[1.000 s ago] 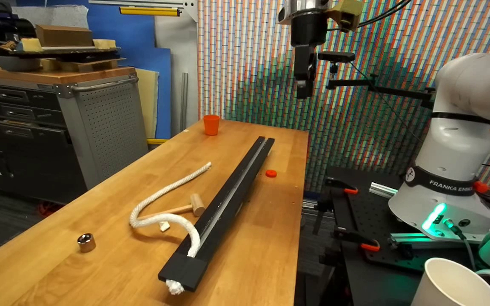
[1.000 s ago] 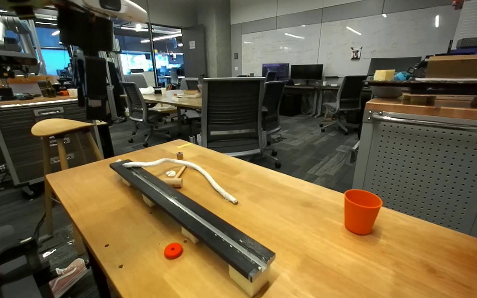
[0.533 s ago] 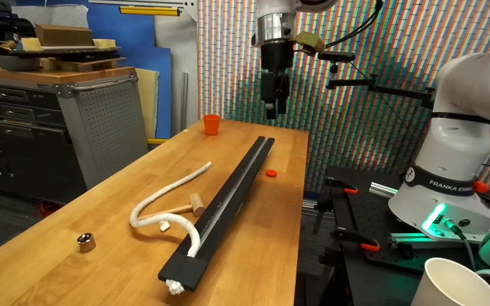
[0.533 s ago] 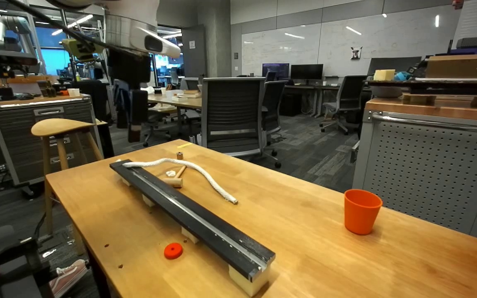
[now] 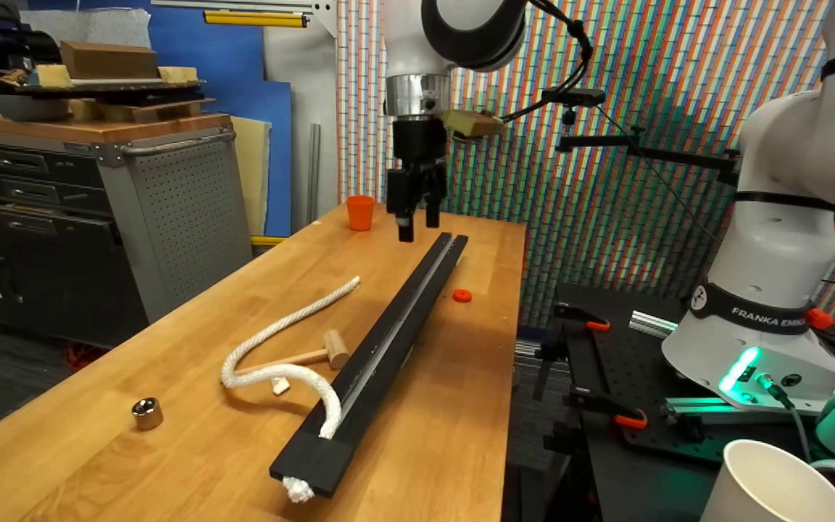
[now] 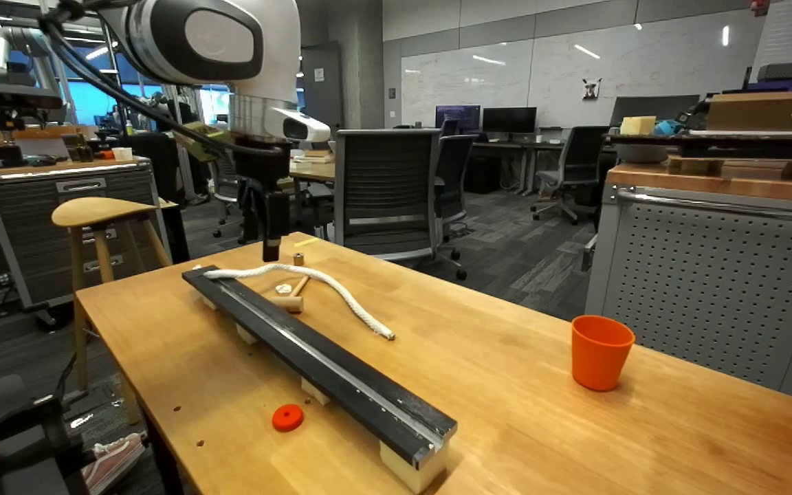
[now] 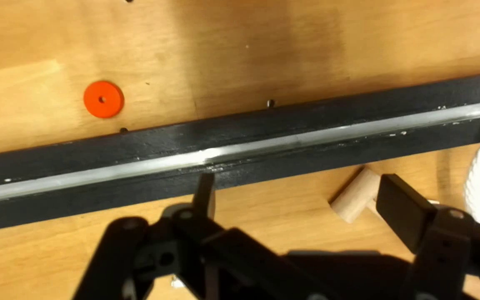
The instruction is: Lay the white rope on top of the black wooden object
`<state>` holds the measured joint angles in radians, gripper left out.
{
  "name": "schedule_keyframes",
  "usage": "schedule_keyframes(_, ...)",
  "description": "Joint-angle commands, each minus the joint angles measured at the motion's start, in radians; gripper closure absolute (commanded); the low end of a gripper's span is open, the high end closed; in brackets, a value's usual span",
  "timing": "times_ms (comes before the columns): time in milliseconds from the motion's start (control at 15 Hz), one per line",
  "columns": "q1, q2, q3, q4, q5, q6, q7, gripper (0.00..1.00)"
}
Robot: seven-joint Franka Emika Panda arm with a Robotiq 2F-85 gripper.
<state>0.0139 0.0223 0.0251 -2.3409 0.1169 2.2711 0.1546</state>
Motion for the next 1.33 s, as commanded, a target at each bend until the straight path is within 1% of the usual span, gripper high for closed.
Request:
schedule_keyframes(0, 0.02, 0.106, 0.009, 0.072, -0.018, 0.092, 0.064, 0.0)
schedule_keyframes(267, 0.043, 0.208, 0.0, 0.129, -0.031, 0.173, 0.147, 0.0)
schedule_keyframes(467, 0.06, 0.269, -0.009, 0.175, -0.033, 0.194, 0.214, 0.0)
schedule_keyframes(667, 0.079, 0.315, -0.025, 0.222, -0.04, 0.189, 0.293, 0.0)
schedule_keyframes(933, 0.114, 0.361, -0.06, 0.265, -0.078, 0.185, 0.414, 0.0)
schedule_keyframes(1067, 0.139, 0.393, -0.089, 0.29, -0.109, 0.193, 0.502, 0.0)
schedule_keyframes(1267, 0.158, 0.451, -0.12, 0.336, -0.137, 0.201, 0.61, 0.0)
